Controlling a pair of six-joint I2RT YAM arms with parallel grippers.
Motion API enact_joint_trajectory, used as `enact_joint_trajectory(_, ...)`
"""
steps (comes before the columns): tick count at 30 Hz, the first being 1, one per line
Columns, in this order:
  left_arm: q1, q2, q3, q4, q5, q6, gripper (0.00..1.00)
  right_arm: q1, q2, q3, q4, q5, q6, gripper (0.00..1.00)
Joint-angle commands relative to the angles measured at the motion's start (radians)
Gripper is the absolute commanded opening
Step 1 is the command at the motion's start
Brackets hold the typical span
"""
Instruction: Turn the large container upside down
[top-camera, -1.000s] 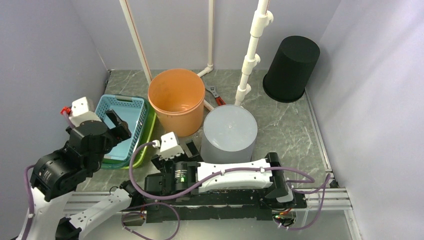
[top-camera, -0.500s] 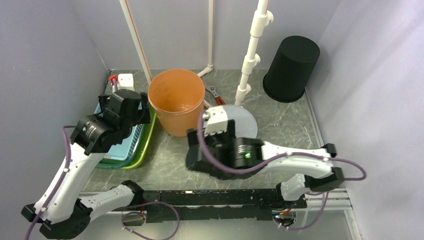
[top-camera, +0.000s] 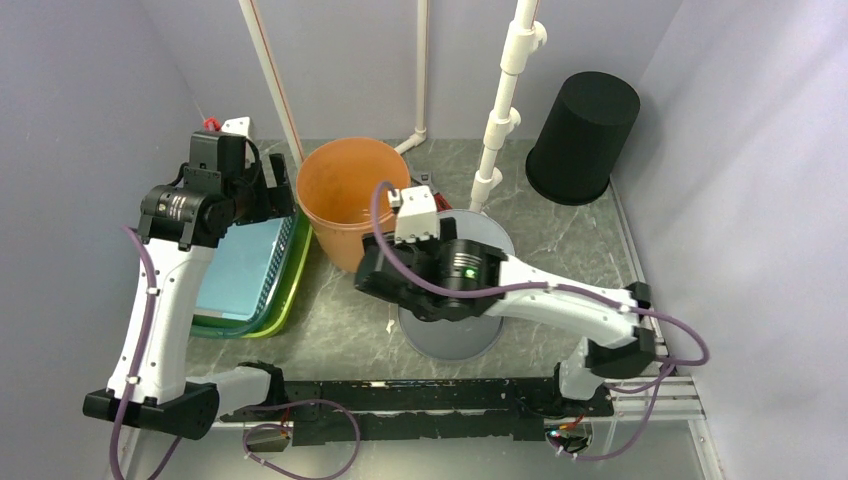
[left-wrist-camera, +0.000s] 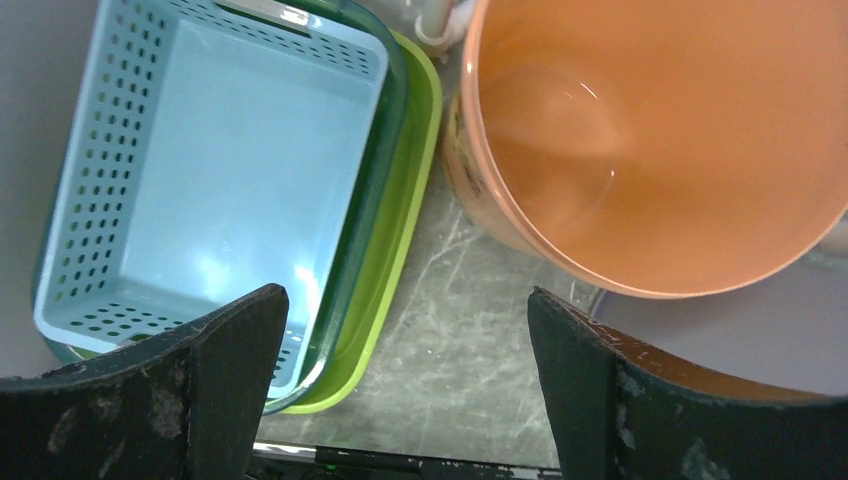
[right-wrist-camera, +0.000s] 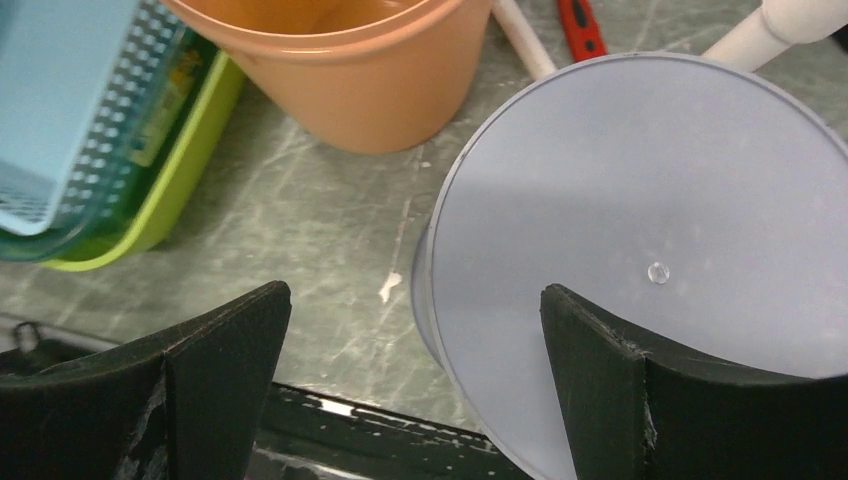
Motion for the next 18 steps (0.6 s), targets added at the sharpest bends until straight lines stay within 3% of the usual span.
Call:
enact_joint_trajectory(1, 0.005, -0.040, 0.017, -0.008, 0.073, 0.000, 0.95, -0.006, 0.141, 0.180, -0.251, 0.095, -0.006, 1.00)
enact_joint_trajectory(7, 0.005, -0.066, 0.017, -0.018, 0.039, 0.006, 0.95, -0.007, 0.190, 0.169, -0.253, 0.103, -0.014, 1.00)
enact_joint_trajectory(18, 0.005, -0.092, -0.017, 0.010, 0.053, 0.001, 0.95, -0.035, 0.077, -0.053, -0.253, 0.125, 0.068, 1.00)
